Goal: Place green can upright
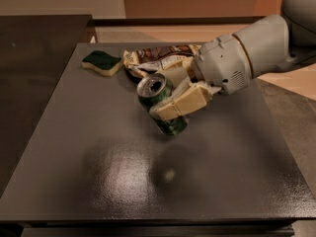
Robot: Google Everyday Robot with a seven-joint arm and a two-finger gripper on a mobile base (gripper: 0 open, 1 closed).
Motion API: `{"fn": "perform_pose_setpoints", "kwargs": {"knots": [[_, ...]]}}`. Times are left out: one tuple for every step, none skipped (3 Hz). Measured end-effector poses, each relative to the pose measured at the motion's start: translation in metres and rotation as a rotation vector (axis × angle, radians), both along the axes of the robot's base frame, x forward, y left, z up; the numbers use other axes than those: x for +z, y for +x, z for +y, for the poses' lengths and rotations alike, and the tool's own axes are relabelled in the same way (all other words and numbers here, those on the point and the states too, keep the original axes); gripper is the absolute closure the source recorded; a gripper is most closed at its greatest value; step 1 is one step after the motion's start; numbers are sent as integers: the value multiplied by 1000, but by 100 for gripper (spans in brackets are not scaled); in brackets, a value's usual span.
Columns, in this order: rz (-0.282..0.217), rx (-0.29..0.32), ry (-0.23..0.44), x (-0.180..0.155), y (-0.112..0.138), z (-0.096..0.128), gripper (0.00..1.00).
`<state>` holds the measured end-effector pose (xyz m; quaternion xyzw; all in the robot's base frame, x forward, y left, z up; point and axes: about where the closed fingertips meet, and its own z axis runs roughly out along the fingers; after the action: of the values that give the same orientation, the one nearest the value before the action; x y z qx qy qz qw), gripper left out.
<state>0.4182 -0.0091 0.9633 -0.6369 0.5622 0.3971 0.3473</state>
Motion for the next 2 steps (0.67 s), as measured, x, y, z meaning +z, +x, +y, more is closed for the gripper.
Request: {"fn": "perform_pose_setpoints", "kwargs": {"knots": [[-8, -3, 12, 1, -2, 0, 100], [-22, -15, 111, -3, -3, -3, 100]]}}
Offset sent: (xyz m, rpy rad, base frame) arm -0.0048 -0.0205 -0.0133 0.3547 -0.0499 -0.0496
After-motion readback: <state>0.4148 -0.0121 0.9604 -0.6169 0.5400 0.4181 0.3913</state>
